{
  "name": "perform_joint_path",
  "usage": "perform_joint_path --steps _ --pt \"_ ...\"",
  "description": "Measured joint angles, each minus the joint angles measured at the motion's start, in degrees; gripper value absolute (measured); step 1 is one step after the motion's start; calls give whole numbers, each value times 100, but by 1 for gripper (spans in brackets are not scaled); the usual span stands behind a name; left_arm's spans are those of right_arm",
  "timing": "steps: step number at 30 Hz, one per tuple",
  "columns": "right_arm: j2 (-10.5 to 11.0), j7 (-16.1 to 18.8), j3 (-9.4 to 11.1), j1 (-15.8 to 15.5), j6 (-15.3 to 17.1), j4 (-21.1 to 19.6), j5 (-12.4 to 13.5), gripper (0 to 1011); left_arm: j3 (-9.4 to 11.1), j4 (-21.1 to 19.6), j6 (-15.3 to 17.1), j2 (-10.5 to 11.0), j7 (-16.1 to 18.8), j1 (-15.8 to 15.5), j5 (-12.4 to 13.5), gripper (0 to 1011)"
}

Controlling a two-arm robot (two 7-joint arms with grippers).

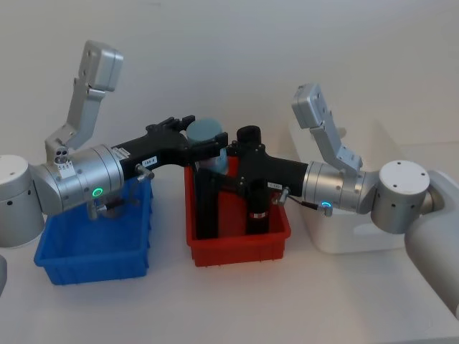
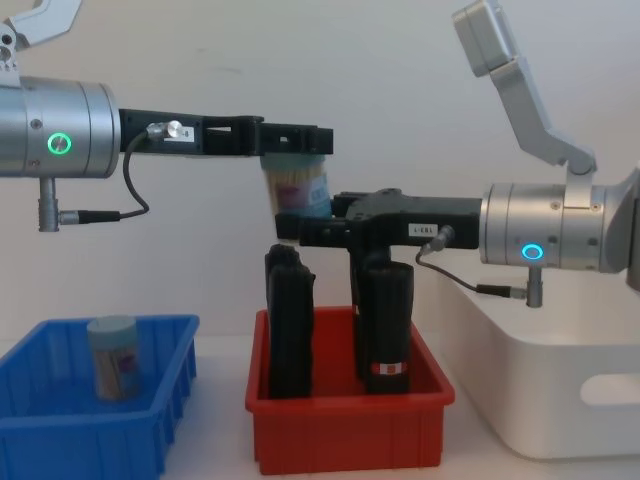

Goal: Pick the cotton swabs from the blue box and place them into the white box.

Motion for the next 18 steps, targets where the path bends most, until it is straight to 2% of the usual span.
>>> perform_joint_path --steps 4,18 --pt "12 -2 -7 -15 4 -35 10 642 -1 0 0 0 0 0 0 1003" --pt "100 -145 32 -104 56 -202 71 641 -2 0 -1 0 0 0 1 1004"
